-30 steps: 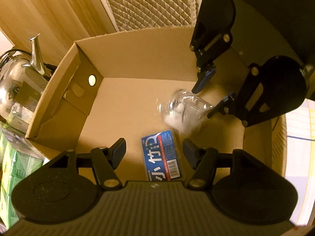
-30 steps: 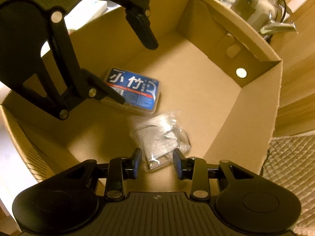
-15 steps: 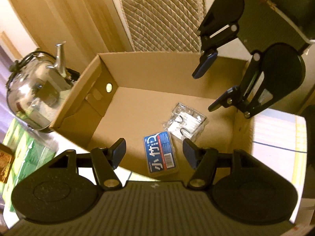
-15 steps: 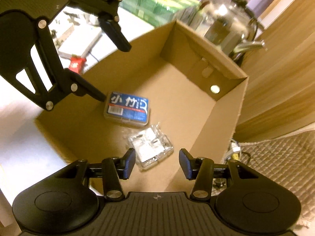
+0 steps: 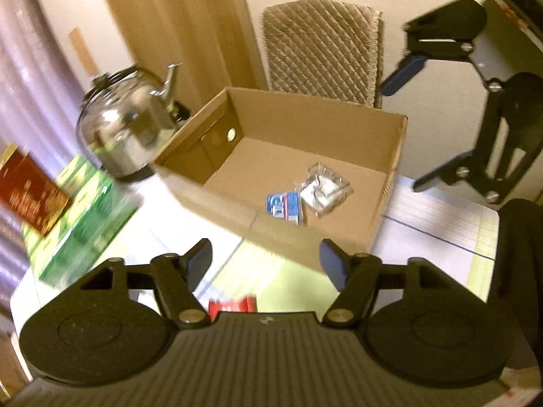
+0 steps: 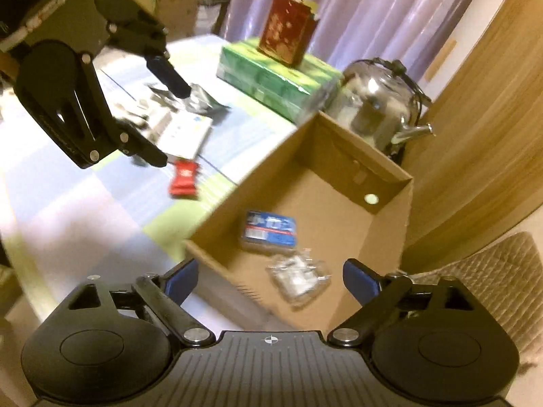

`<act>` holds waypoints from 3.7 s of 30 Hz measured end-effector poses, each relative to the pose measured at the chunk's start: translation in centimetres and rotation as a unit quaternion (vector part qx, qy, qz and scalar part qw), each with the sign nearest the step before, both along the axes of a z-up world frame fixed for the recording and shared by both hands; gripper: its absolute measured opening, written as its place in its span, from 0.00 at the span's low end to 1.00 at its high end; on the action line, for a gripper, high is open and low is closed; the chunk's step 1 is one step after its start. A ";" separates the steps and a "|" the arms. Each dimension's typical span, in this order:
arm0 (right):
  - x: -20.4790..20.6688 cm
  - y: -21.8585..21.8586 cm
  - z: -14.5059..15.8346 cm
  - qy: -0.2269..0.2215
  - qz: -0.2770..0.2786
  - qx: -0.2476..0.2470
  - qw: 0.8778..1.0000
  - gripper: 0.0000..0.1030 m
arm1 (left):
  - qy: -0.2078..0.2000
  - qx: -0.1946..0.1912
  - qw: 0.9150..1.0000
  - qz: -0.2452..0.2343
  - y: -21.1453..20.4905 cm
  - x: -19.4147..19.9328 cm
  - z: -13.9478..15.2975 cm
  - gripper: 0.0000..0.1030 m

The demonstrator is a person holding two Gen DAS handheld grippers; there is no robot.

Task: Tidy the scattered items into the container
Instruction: 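Withdraw both tools from the cardboard box back over the table, then grasp the red candy with the right tool while the left tool grasps the white medicine box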

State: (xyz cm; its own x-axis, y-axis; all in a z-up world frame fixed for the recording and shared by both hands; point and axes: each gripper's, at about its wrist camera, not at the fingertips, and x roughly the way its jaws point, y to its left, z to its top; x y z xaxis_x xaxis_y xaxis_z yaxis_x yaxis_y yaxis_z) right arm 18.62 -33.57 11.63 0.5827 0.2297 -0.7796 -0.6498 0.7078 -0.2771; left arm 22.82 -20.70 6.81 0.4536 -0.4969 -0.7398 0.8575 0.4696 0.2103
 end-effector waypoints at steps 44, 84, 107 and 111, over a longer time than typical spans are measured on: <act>-6.1 11.5 -10.3 0.089 -0.058 0.141 0.984 0.98 | 0.092 -0.090 0.928 0.351 22.7 -8.7 -9.6 0.99; 11.6 16.3 -17.7 0.004 -0.053 0.052 0.997 0.47 | 0.098 -0.147 0.909 0.377 16.6 3.0 -13.5 0.94; 7.2 15.1 -17.8 0.013 -0.071 0.087 0.994 0.38 | 0.150 -0.174 0.866 0.444 13.7 7.5 -16.5 0.25; 5.0 14.3 -17.6 0.025 -0.079 0.091 0.992 0.38 | 0.148 -0.149 0.878 0.431 13.7 5.5 -15.9 0.23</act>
State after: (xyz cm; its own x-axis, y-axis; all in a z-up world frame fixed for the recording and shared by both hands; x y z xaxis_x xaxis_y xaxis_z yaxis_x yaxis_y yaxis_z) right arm 23.61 -19.28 -5.96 0.5835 0.2792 -0.7626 -0.5371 0.8370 -0.1045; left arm 28.36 -6.99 -9.13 0.5663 -0.2548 -0.7839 0.1538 0.9670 -0.2032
